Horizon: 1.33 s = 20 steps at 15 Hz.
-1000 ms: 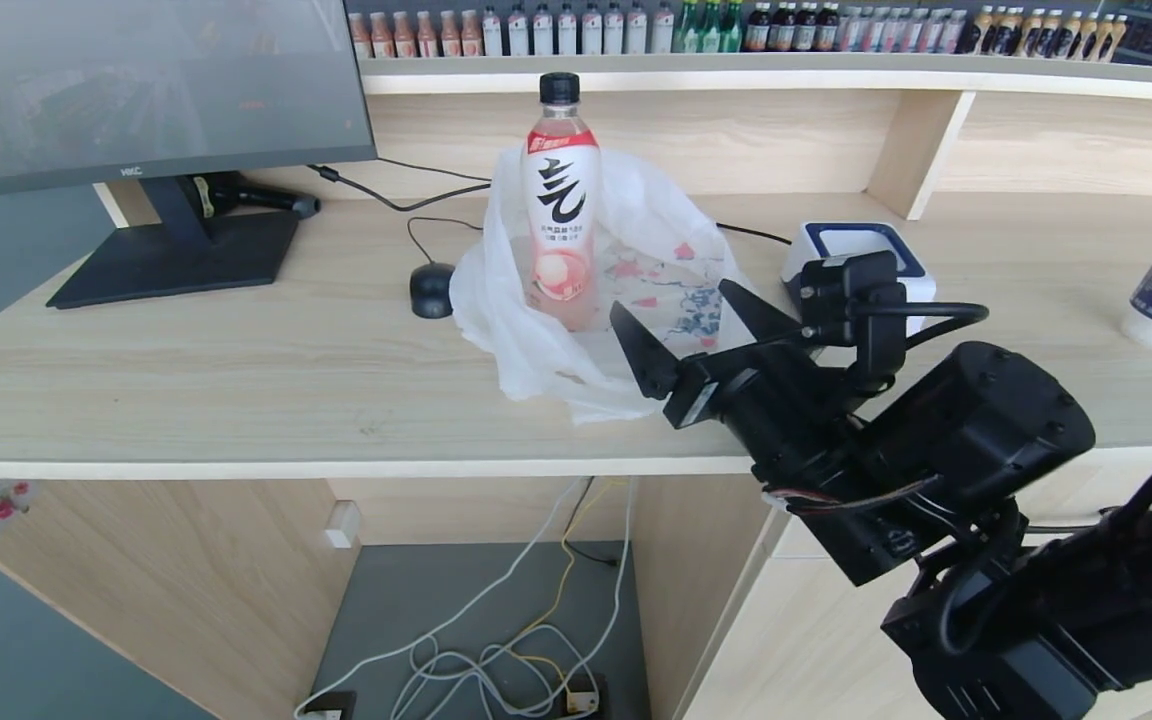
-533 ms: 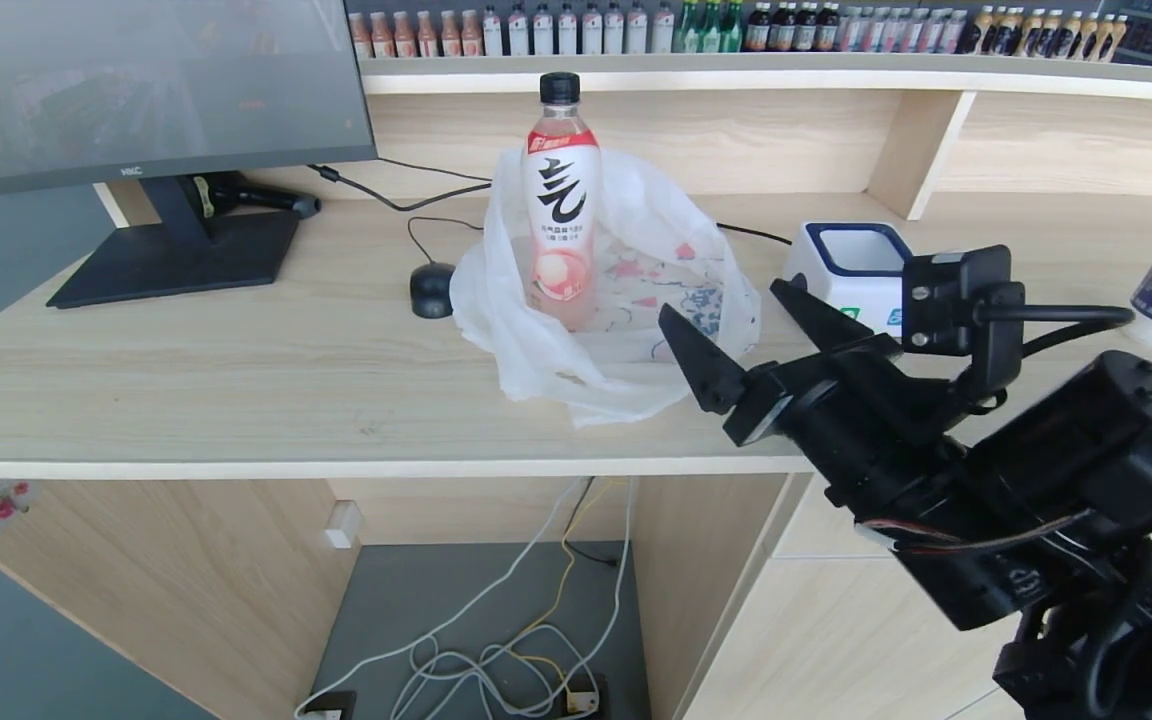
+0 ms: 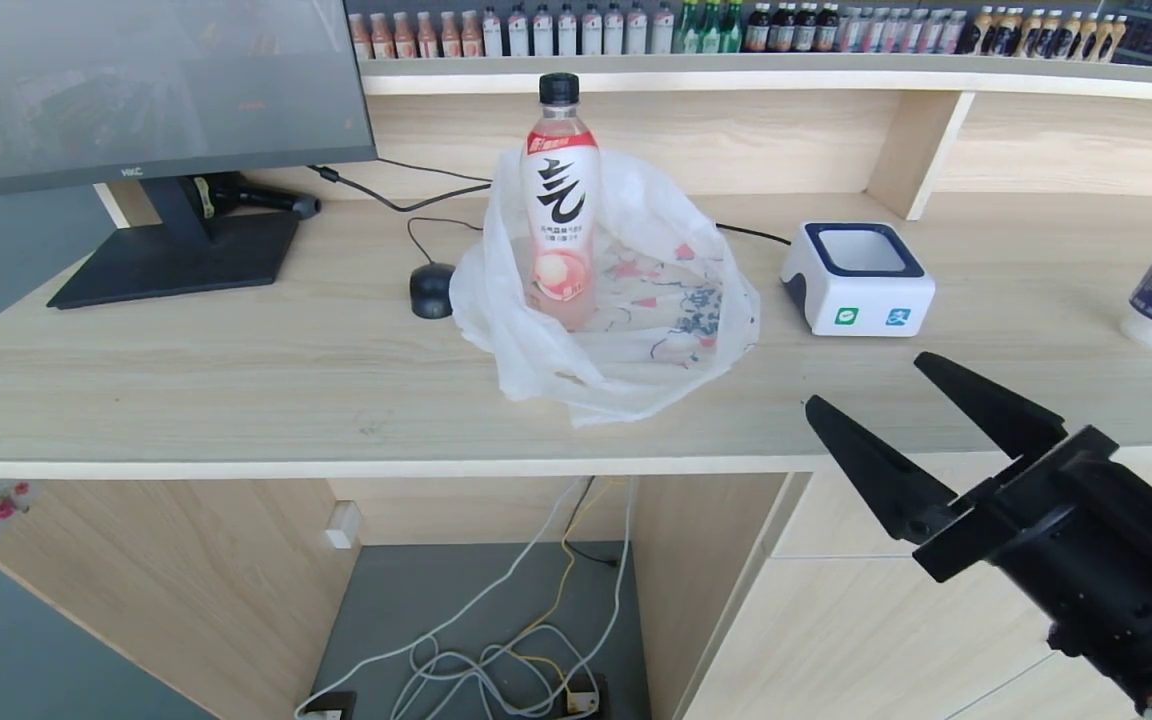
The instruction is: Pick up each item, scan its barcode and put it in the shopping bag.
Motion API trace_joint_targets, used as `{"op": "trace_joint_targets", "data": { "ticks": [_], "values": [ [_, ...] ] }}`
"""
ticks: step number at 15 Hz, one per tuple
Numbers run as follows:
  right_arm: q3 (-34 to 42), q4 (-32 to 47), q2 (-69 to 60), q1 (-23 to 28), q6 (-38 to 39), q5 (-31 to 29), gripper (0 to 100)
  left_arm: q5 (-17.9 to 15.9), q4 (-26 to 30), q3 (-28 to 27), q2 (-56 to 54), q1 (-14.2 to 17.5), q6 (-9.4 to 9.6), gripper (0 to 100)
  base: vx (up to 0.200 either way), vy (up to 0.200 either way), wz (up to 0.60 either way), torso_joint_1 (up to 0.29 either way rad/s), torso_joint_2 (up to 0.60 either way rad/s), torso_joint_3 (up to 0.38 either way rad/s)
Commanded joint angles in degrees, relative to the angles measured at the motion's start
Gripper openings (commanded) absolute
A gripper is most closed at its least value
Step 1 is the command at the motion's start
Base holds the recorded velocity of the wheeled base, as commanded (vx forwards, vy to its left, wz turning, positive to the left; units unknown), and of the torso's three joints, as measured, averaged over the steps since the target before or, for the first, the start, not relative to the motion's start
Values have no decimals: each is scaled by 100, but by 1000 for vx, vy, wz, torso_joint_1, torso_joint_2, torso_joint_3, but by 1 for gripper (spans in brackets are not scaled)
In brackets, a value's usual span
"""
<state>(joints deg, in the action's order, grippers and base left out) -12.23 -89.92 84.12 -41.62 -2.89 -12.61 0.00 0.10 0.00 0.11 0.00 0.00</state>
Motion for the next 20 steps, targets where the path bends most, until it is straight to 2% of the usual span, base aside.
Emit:
{"op": "trace_joint_targets", "data": {
  "ticks": [1, 2, 3, 4, 6, 10, 18, 20],
  "values": [
    [766, -8, -624, 22, 25, 4, 100, 0, -1, 0, -2, 0, 0, 100, 0, 0, 0, 0, 0, 0],
    [977, -8, -660, 40, 25, 4, 100, 0, -1, 0, -2, 0, 0, 100, 0, 0, 0, 0, 0, 0],
    [854, -8, -580, 57, 25, 4, 100, 0, -1, 0, -2, 0, 0, 100, 0, 0, 0, 0, 0, 0],
    [774, -8, -493, 330, -10, 4, 100, 0, -1, 0, -2, 0, 0, 100, 0, 0, 0, 0, 0, 0],
    [818, -8, -756, 558, -19, 4, 100, 0, -1, 0, -2, 0, 0, 100, 0, 0, 0, 0, 0, 0],
    [880, -8, -651, 558, -36, 12, 100, 0, -1, 0, -2, -9, 0, 100, 0, 0, 0, 0, 0, 0],
    [432, -8, -396, 514, -27, 12, 100, 0, -1, 0, -2, 0, 9, 100, 0, 0, 0, 0, 0, 0],
    [353, -8, -326, 506, -27, 12, 100, 0, -1, 0, -2, -9, 0, 100, 0, -200, 0, 0, 0, 2]
  ]
}}
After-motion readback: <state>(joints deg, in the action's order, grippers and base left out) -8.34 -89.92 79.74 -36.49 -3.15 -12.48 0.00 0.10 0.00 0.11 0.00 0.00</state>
